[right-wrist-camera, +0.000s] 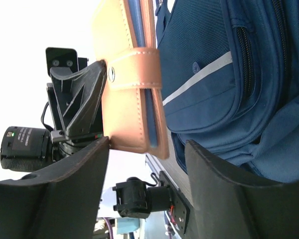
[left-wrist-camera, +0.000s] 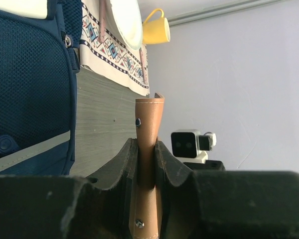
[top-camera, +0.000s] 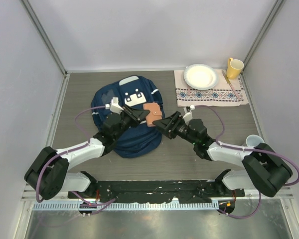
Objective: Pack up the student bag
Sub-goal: Pick up the stationery from the center of the board, then place the stationery in the student bag.
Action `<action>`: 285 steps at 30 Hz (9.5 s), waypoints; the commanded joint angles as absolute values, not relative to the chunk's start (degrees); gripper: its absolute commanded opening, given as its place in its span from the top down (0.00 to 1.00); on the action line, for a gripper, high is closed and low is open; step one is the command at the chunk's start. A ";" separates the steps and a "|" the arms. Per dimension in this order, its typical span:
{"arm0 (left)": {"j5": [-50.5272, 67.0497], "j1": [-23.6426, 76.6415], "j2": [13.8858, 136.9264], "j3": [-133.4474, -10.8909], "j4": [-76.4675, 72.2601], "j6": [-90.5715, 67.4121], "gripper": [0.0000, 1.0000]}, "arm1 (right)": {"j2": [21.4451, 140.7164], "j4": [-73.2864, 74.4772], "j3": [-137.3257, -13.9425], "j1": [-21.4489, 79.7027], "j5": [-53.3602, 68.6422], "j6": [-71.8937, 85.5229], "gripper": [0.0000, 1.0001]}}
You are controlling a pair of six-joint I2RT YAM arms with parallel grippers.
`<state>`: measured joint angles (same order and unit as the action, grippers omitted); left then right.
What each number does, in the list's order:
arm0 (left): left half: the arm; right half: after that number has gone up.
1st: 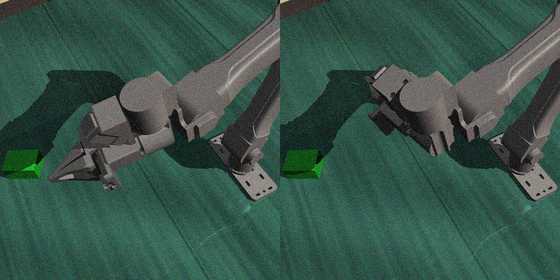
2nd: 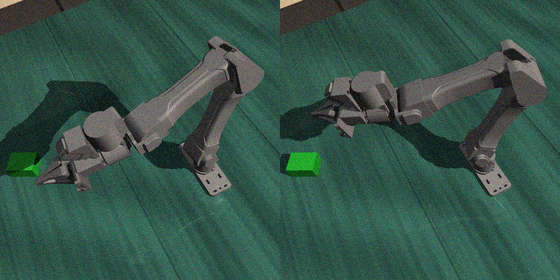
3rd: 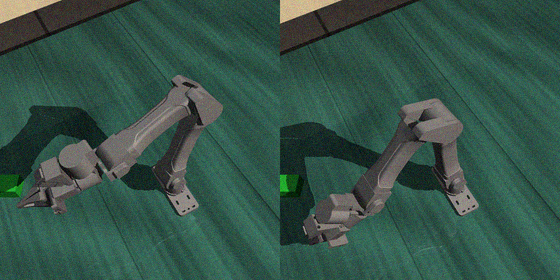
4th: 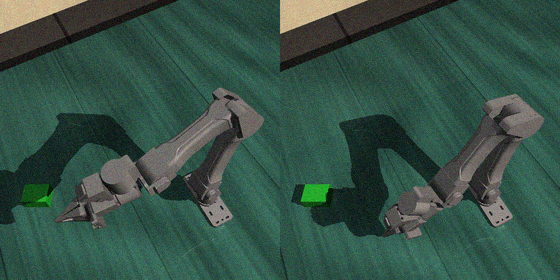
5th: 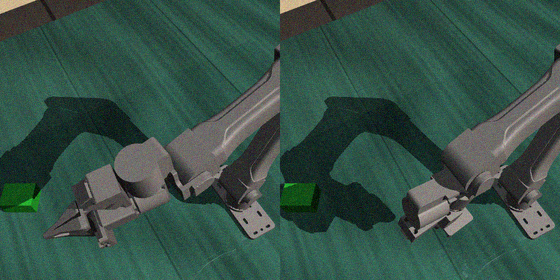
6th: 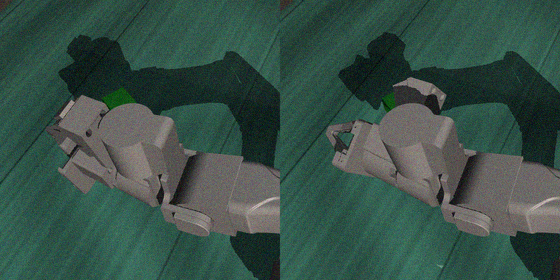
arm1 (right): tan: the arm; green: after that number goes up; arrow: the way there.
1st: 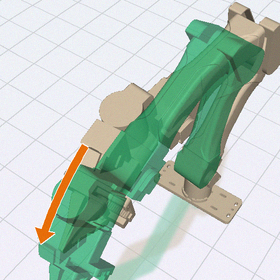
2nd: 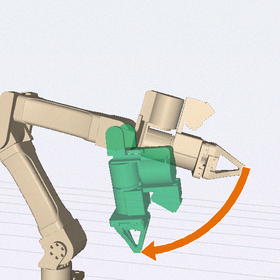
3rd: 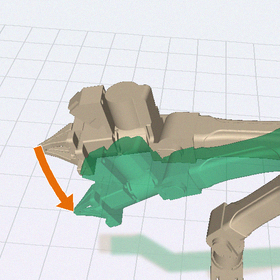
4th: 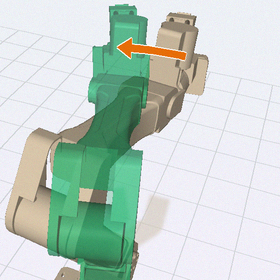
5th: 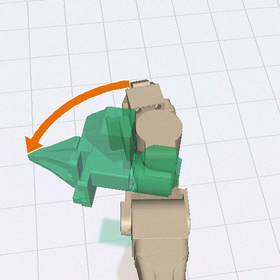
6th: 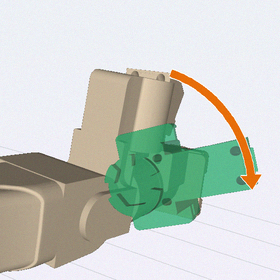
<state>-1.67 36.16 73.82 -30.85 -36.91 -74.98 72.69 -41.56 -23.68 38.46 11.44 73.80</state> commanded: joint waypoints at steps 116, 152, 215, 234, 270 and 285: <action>-35.87 54.76 74.62 -51.50 9.93 -12.83 1.00 | 52.99 -11.94 -25.84 27.77 7.73 58.71 0.96; -13.45 55.90 78.49 -71.19 18.98 -21.97 1.00 | 75.40 -45.26 -25.66 38.31 13.36 68.21 0.99; -16.17 55.81 74.01 -66.36 18.81 -24.17 1.00 | 80.42 -39.19 -28.91 47.81 -8.44 61.43 0.99; -14.76 55.81 74.27 -64.86 17.40 -24.87 1.00 | 91.58 -46.49 -32.88 47.72 -12.13 61.35 0.88; -17.30 54.67 68.47 -55.20 19.68 -29.88 0.09 | 51.32 -8.09 -23.72 47.64 -21.45 57.92 0.36; -5.65 33.93 58.79 -42.28 16.53 -30.85 0.01 | 66.35 -10.02 -31.28 47.64 -16.17 60.29 0.16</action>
